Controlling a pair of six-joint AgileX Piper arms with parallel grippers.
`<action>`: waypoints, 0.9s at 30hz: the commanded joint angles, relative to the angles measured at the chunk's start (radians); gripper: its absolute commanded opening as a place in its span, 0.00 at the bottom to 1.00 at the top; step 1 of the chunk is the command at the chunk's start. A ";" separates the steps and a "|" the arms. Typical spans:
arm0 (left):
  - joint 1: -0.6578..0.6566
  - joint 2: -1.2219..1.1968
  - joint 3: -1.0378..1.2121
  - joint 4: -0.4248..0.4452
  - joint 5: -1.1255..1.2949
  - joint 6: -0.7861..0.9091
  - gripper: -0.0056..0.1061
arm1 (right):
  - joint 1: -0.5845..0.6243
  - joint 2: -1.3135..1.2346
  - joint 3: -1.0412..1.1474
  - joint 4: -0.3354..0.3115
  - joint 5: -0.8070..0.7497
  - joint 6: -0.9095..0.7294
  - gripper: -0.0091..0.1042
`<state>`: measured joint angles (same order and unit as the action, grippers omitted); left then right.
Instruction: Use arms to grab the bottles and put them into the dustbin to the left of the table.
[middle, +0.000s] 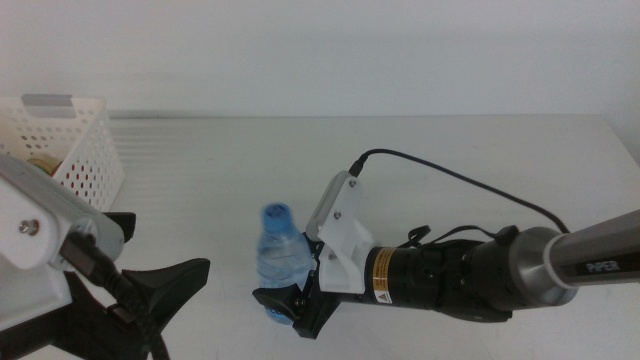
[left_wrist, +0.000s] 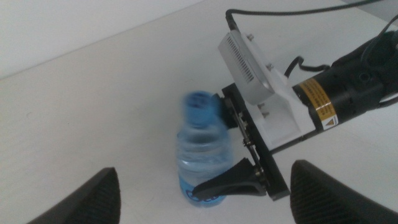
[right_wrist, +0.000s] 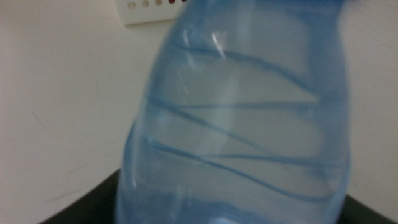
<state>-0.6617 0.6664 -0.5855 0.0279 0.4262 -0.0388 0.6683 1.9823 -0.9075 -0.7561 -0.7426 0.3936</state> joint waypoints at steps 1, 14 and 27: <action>-0.004 -0.001 -0.028 0.003 -0.071 -0.013 0.85 | -0.001 -0.078 -0.021 0.000 -0.017 0.020 0.82; -0.004 -0.001 -0.028 0.003 -0.071 -0.013 0.85 | -0.005 -0.249 0.000 -0.182 0.174 0.249 0.88; -0.004 -0.001 -0.028 0.003 -0.071 -0.013 0.85 | -0.005 -0.619 0.196 -0.190 0.307 0.341 0.83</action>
<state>-0.6617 0.6664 -0.5855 0.0283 0.4262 -0.0388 0.6683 1.4391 -0.6995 -0.9512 -0.4088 0.7243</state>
